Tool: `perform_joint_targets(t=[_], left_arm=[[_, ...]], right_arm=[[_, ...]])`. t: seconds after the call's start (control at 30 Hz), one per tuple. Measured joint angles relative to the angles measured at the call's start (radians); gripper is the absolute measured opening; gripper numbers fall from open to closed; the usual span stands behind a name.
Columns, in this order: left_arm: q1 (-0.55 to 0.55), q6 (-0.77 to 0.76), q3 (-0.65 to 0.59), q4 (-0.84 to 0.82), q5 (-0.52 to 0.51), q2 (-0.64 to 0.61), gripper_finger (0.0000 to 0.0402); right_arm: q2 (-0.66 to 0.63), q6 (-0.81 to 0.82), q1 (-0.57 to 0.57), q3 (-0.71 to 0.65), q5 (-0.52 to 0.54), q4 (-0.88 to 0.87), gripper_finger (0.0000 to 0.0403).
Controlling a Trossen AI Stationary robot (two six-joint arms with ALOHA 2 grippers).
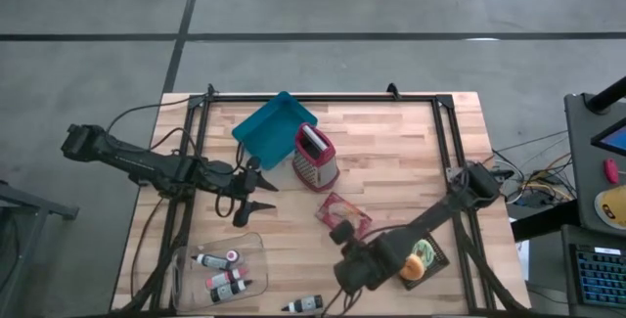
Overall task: Pick & Place Food Item
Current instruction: Put the popcorn bag into the blue bin
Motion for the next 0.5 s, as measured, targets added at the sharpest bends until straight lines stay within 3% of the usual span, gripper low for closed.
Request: perform_joint_targets(t=[0.23, 0.5], left_arm=[[-0.001, 0.035, -0.002, -0.019, 0.066, -0.001, 0.0227], [-0.001, 0.039, -0.002, -0.047, 0.076, -0.012, 0.0227]], right_arm=[[0.0, 0.087, 0.026, 0.008, -0.025, 0.036, 0.0048], [0.002, 0.164, 0.04, -0.015, -0.004, 0.102, 0.0138]])
